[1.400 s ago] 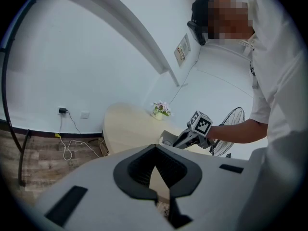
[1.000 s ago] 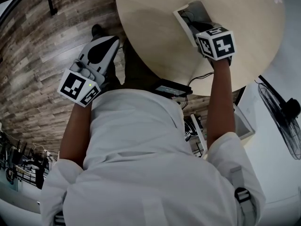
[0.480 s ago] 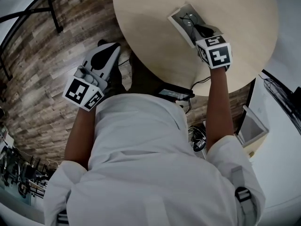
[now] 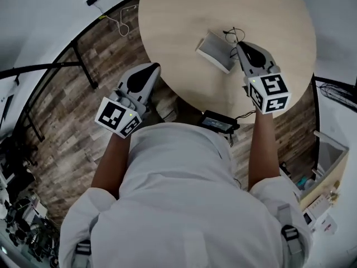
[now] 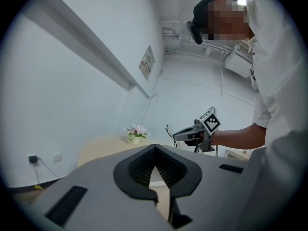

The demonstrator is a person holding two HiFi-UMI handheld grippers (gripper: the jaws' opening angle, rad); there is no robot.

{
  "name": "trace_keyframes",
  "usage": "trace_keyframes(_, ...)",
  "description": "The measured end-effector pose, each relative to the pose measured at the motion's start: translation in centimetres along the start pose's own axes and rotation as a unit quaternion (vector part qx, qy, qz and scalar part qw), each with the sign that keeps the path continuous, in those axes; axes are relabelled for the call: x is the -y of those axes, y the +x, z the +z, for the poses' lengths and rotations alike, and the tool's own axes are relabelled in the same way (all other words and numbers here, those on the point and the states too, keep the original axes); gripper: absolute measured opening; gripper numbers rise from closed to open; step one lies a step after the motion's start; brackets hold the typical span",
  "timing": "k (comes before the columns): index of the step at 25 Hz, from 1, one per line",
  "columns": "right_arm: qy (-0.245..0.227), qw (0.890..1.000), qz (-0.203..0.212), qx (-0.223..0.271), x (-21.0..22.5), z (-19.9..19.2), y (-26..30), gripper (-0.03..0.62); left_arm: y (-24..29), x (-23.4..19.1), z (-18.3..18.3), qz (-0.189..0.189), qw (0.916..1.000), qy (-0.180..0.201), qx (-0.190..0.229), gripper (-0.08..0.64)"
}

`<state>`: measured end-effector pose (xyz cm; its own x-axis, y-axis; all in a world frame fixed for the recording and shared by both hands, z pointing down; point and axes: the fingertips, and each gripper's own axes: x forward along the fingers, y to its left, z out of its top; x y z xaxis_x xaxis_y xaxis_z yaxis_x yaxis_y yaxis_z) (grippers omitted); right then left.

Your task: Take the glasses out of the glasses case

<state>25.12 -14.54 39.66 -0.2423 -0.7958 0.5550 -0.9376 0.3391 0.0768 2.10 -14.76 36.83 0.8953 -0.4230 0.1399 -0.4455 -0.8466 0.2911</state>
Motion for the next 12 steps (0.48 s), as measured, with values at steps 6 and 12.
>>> trace_keyframes(6, 0.031, 0.983, -0.035, 0.18, -4.5, 10.2, -7.6, 0.032, -0.4, 0.9, 6.5, -0.095, 0.9931, 0.06, 0.035, 0.012)
trace_keyframes(12, 0.051, 0.951, -0.105, 0.285, -9.5, 15.2, -14.2, 0.032, -3.7, 1.2, 11.4, -0.154, 0.9827, 0.084, 0.06, 0.012)
